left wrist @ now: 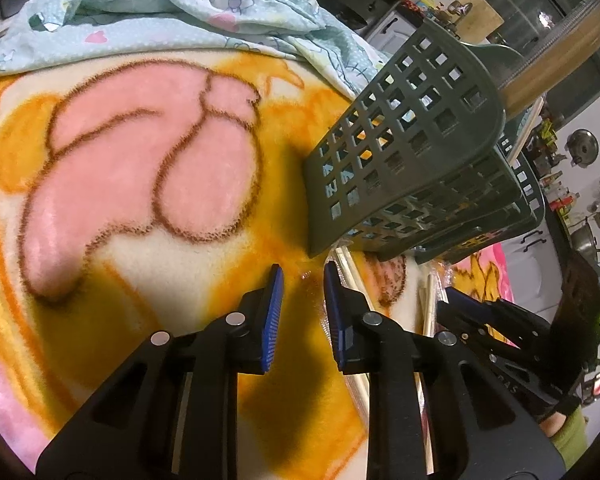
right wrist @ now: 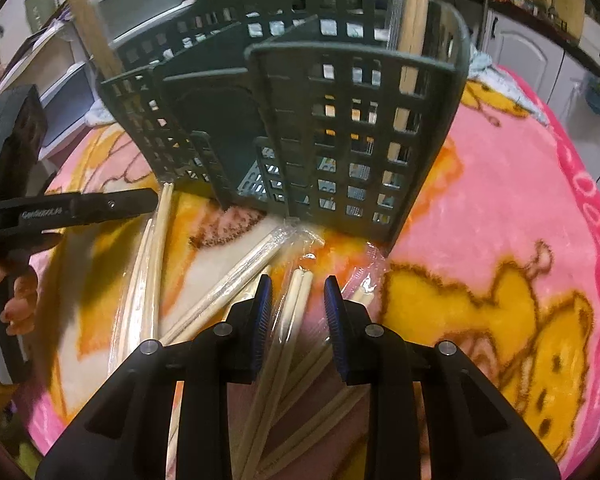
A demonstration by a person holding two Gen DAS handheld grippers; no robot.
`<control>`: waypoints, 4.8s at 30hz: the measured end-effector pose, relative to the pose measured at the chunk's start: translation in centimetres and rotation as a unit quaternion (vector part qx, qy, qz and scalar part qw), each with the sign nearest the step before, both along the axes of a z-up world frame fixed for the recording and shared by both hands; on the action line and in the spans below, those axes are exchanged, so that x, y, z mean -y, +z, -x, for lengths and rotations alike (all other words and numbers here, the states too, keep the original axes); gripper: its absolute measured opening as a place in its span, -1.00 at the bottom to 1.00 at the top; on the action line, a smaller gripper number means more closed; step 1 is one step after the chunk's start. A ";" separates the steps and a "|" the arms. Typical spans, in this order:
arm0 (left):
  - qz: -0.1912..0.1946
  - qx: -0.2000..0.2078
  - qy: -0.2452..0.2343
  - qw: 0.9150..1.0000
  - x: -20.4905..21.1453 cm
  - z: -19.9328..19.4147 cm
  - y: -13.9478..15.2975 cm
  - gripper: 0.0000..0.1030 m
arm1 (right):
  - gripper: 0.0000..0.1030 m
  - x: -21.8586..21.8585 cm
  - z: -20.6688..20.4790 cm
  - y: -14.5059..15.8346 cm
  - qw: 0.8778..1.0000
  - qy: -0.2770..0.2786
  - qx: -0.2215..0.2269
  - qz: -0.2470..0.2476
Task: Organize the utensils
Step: 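Close the left gripper on a wrapped chopstick while the right gripper grasps another, then lift both held chopsticks and carry them above the green basket, then open the right gripper over the basket while the left gripper releases its chopstick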
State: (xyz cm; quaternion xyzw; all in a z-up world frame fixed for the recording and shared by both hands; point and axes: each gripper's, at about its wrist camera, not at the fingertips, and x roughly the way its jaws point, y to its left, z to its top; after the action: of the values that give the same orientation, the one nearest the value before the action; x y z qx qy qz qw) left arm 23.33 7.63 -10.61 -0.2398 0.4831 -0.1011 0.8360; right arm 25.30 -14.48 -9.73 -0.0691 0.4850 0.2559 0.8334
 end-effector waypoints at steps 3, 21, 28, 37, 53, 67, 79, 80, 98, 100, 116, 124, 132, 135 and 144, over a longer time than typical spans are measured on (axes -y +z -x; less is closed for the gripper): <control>0.005 -0.001 -0.001 1.000 0.0 -0.2 -0.1 -0.69 | -0.51 -0.1 -0.4 -0.3 1.000 -0.005 -0.011 -0.007; 0.020 0.009 -0.014 1.000 -0.2 0.2 0.2 -1.00 | -0.79 1.0 -0.3 1.1 0.999 -0.010 -0.016 -0.037; 0.023 0.025 0.006 0.999 -2.2 1.5 1.3 -1.00 | -0.79 1.7 0.2 2.4 0.999 -0.011 -0.009 -0.049; 0.002 0.065 0.023 0.998 -4.0 3.7 3.8 -1.00 | -0.79 3.0 1.3 4.4 0.998 -0.005 -0.004 -0.065; 0.016 0.148 0.034 0.988 -4.7 7.0 10.1 -1.00 | -0.79 1.7 3.6 8.2 0.997 -0.002 0.054 -0.047; 0.007 0.204 -0.015 0.979 -1.1 7.9 15.6 -1.00 | -0.80 2.4 5.3 12.2 0.992 0.014 0.093 -0.084; -0.005 0.249 -0.056 0.967 2.4 8.1 19.8 -1.00 | -0.89 2.9 6.3 16.5 0.983 0.027 0.139 -0.115; -0.005 0.252 -0.058 0.966 2.7 8.0 20.1 -1.00 | -0.89 3.0 6.4 16.8 0.982 0.027 0.143 -0.118; -0.001 0.297 -0.091 0.950 7.7 5.5 24.9 -1.00 | -0.89 5.7 5.5 22.2 0.964 -0.003 0.205 -0.167; 0.000 0.299 -0.088 0.950 7.8 5.1 25.2 -1.00 | -0.89 6.0 5.4 22.6 0.962 -0.008 0.213 -0.170; 0.017 0.320 -0.051 0.946 8.1 1.1 27.6 -1.00 | -0.89 7.5 3.5 25.7 0.941 -0.038 0.269 -0.200; 0.009 0.322 -0.044 0.946 8.5 -0.4 27.8 -1.00 | -0.89 8.2 2.0 26.7 0.930 -0.055 0.295 -0.212; 0.010 0.321 -0.041 0.946 8.6 -1.6 27.2 -1.00 | -0.89 8.1 0.7 27.2 0.919 -0.066 0.323 -0.214; 0.013 0.319 -0.039 0.947 8.6 -2.1 26.6 -1.00 | -0.89 7.9 0.2 27.0 0.917 -0.069 0.329 -0.214; 0.016 0.314 -0.038 0.948 8.4 -2.8 25.1 -1.00 | -0.89 7.1 -1.2 25.5 0.915 -0.078 0.339 -0.206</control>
State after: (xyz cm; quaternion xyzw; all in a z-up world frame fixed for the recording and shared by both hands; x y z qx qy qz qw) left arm 26.08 -0.81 14.54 -0.1905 0.2032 -0.2111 0.9369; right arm 26.50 -21.54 15.78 0.0598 0.1141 0.2458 0.9607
